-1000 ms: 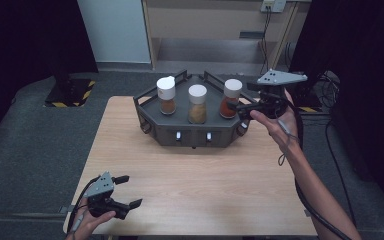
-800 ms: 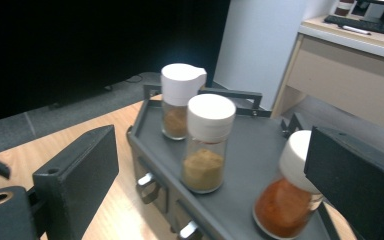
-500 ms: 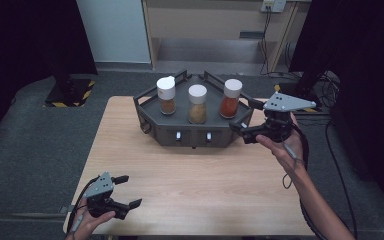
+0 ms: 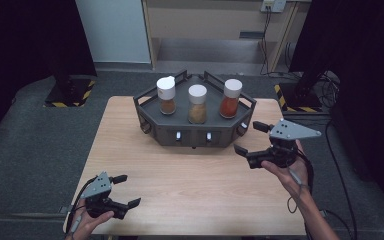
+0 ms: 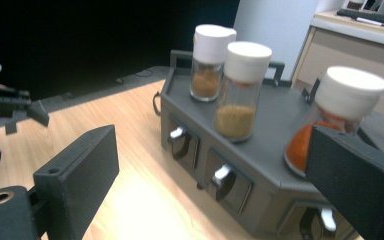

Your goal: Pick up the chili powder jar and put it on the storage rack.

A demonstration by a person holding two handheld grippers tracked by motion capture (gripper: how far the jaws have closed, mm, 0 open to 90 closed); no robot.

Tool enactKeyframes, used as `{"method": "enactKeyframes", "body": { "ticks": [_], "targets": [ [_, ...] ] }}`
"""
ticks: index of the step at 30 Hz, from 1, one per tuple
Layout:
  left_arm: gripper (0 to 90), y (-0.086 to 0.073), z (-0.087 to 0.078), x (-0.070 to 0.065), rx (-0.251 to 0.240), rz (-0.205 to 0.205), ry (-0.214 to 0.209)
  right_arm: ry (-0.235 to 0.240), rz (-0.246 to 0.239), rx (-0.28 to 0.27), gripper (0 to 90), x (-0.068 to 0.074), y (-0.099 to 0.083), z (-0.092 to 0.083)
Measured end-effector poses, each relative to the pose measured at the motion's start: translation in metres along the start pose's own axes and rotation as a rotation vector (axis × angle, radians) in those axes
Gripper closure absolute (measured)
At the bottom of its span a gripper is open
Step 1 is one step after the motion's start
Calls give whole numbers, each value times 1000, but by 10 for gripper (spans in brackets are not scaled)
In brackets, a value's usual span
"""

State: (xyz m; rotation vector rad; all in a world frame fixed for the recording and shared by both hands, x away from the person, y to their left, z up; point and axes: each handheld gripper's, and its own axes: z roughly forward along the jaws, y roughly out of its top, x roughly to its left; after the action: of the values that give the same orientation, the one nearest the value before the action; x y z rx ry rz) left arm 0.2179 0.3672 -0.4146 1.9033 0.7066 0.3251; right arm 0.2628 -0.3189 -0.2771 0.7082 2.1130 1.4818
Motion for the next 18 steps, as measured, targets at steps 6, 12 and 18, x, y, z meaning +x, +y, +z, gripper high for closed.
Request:
{"method": "enactKeyframes", "body": {
  "ticks": [6, 12, 18],
  "targets": [
    [42, -1, 0, 0, -5, -2, 1, -21, 2, 20, 78, 10, -18, -11],
    [42, -1, -1, 0, -7, -3, 0, -28, 32, 34, 78, 14, -37, -19],
    [42, -1, -1, 0, -8, -4, 0, -36, 55, 55, 78, 17, -53, -22]
  ]
}}
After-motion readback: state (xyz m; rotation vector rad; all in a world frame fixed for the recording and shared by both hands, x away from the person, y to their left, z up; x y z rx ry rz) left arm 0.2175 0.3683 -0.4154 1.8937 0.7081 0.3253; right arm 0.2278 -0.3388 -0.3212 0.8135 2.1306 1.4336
